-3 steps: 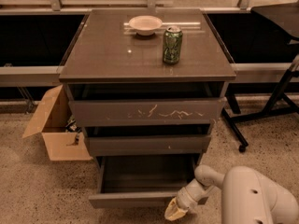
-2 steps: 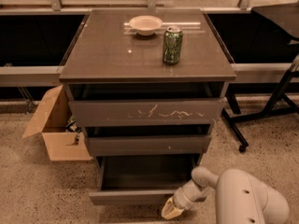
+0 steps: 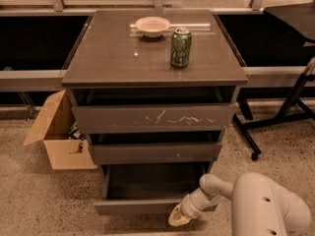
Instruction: Close bottom drawer
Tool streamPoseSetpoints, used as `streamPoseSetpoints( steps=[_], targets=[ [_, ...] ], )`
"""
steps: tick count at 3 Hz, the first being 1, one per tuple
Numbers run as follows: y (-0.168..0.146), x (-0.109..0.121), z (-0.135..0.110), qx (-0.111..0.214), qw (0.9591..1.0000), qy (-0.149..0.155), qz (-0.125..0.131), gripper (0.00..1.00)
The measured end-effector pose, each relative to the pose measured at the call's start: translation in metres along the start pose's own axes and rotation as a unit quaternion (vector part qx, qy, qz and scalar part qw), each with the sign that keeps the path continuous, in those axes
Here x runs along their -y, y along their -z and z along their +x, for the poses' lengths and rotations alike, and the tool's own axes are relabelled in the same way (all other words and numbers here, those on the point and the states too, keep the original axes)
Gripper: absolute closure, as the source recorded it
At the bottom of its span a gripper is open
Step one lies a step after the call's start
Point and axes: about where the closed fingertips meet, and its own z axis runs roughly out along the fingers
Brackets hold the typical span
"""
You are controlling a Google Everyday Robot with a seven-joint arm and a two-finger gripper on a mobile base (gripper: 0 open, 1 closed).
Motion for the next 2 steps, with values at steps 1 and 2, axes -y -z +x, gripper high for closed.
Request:
streamPoseSetpoints(
  steps=[1,2],
  targets=[
    [0.0086,0.0137,-0.0044,-0.032,0.9984,0.006,0.046,0.19],
    [0.0163,0.0219,-0.0041,-0.043,0.9968,0.009,0.067,0.0]
  ],
)
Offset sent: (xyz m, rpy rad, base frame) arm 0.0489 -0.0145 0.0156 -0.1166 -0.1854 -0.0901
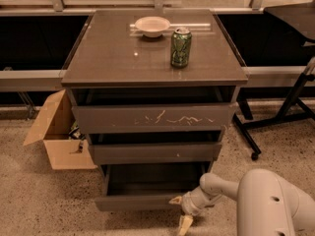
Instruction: Close bottom drawer
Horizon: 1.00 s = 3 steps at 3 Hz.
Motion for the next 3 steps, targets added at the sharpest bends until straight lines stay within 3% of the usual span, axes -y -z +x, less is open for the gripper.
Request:
streamPoseSetpoints(
  steps=[3],
  targets=[
    [0.0041,0.0087,0.0044,0.019,0.9998,0.006,-0.002,0.0]
  ],
)
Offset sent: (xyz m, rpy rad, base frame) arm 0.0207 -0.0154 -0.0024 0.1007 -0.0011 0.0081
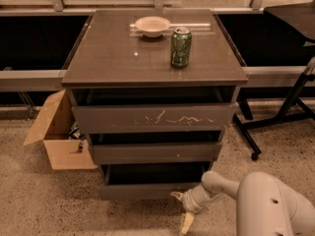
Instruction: Close bottom drawer
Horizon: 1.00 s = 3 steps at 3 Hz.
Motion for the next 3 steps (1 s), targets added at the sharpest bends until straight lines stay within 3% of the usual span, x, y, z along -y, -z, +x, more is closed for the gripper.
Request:
streamPoseSetpoints(
  steps=[1,3],
  targets=[
    [0.0,0.007,0.0,-0.008,0.9997,0.019,0.016,0.18],
    [0.025,0.048,0.005,-0.025,0.9948,0.054,0.083,0.72]
  ],
)
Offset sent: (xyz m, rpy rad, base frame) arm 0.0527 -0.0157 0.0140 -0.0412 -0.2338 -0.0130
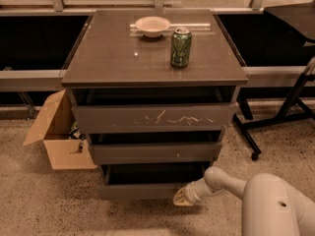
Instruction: Close bottom drawer
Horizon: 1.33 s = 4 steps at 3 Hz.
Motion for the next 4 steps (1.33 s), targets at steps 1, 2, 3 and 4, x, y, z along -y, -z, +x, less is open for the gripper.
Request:
streamPoseSetpoints(
  steps=[1,2,3,4],
  targets=[
    [0.006,0.019,0.008,-0.004,0.9998,0.0,0.019,0.95],
    [0.009,0.032,0.013,-0.01,0.9994,-0.003,0.033,0.0],
    [0.013,0.039,0.013,-0.016,0.999,-0.003,0.043,0.0],
    [0.015,0.04,0.013,-0.018,0.9988,-0.003,0.046,0.0]
  ],
)
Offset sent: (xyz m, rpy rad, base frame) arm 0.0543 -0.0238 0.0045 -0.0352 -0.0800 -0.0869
